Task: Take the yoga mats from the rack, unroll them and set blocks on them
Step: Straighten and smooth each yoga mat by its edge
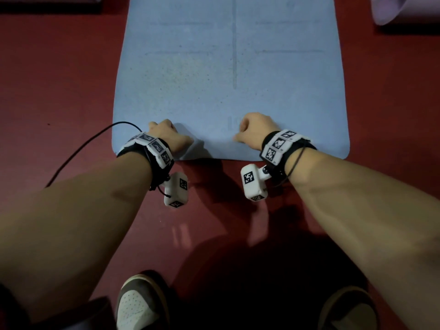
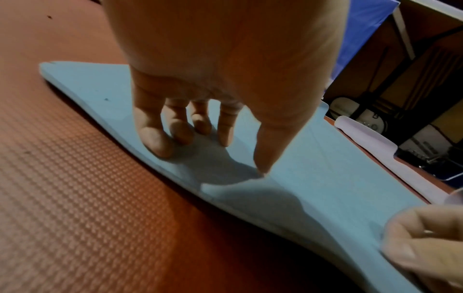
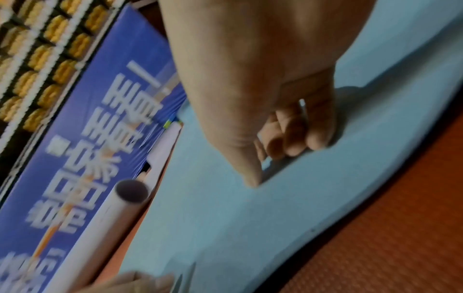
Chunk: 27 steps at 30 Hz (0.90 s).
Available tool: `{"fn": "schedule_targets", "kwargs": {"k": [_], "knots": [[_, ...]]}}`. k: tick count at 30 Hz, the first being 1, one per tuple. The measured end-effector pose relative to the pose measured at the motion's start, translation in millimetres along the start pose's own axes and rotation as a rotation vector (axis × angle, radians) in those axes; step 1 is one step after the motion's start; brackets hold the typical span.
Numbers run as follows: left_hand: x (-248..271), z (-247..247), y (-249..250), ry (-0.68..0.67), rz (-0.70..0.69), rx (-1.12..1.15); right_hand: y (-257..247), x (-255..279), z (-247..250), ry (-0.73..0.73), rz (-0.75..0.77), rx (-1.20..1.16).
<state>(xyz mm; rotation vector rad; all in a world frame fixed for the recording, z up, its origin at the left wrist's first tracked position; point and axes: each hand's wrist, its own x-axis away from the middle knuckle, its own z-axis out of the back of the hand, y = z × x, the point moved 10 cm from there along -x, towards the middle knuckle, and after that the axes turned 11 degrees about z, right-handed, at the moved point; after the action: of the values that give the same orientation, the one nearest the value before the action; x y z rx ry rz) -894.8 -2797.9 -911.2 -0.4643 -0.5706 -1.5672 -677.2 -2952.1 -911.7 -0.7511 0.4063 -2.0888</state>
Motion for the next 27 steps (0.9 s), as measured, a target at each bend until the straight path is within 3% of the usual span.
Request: {"fn": "schedule_targets", "kwargs": {"k": [4, 7, 10, 14, 19, 27], "knots": [[3, 9, -6, 0.119, 0.086, 0.057, 54, 25, 54, 0.388, -0.15, 0.057], [12, 15, -9, 0.227, 0.117, 0.114, 95, 52, 73, 0.523, -0.28, 0.112], [14, 10, -14, 0.294, 0.107, 0.164, 124, 71, 58, 0.471, -0.387, 0.119], [16, 3, -21, 0.386, 0.176, 0.184, 129, 70, 37, 0.345, -0.378, 0.149], [14, -18, -19, 0.317, 0.146, 0.094, 125, 66, 30, 0.357, -0.392, 0.229], [7, -27, -14, 0.328, 0.117, 0.066, 126, 62, 28, 0.329, -0.417, 0.267]]}}
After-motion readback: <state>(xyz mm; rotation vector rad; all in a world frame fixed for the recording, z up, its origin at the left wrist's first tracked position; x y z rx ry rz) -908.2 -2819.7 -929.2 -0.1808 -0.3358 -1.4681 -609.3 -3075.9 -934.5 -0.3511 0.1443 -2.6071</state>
